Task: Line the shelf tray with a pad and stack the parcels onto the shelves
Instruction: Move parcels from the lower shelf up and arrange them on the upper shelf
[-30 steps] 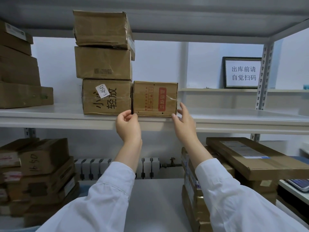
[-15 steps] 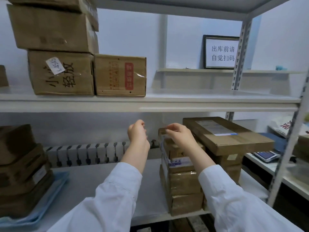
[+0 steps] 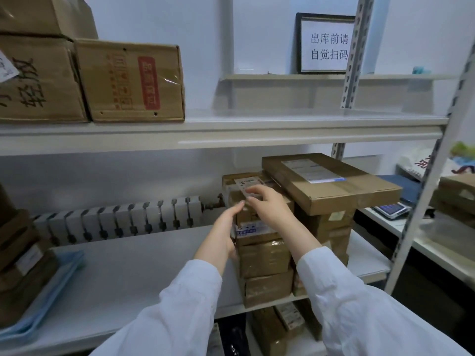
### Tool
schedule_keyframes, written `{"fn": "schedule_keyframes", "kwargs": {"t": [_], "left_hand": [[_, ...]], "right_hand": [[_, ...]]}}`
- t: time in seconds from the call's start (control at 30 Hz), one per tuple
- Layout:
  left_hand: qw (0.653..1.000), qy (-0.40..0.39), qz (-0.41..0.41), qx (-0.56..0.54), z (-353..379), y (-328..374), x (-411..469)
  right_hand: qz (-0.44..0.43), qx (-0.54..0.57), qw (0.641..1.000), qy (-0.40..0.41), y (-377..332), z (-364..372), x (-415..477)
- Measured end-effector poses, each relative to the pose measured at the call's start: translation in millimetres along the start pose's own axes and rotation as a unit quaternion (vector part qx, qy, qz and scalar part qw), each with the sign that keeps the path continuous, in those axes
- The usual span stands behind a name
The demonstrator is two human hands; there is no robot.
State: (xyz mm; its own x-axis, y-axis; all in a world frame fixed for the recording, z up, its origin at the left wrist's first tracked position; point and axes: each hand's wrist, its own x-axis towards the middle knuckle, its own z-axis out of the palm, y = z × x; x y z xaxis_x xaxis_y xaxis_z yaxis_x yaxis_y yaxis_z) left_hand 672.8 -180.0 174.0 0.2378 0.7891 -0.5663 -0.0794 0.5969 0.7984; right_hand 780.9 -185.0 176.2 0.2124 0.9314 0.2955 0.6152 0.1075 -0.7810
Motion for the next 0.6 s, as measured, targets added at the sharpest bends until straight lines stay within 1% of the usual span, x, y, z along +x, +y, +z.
{"fn": "schedule_keyframes", "kwargs": {"t": [0.17,0.37,0.43,0.53,0.6], "left_hand": [[0.999,-0.001,0.03,-0.018,-2.4,-2.9,4.9],[0.989,-0.026,0.085,-0.121,-21.4,-5.4,4.9],[0.982,-0.015,0.105,-0.157,-33.5,-5.0,11.2],[0.975,0.028,0.129,-0.178,-51.7,-6.0,22.9],[0.971,0.045,0.133,-0.192,-59.2,-7.3,28.0]], "right_hand": [[-0.023,0.04,0.998,0.033,6.4,-0.2,2.2],[-0.019,0.051,0.99,0.132,12.2,-1.0,6.0],[-0.005,0.087,0.988,0.13,13.8,-0.4,5.5],[0.039,0.159,0.981,0.105,14.3,4.2,2.7],[0.083,0.156,0.98,0.093,17.6,9.7,4.3]]}}
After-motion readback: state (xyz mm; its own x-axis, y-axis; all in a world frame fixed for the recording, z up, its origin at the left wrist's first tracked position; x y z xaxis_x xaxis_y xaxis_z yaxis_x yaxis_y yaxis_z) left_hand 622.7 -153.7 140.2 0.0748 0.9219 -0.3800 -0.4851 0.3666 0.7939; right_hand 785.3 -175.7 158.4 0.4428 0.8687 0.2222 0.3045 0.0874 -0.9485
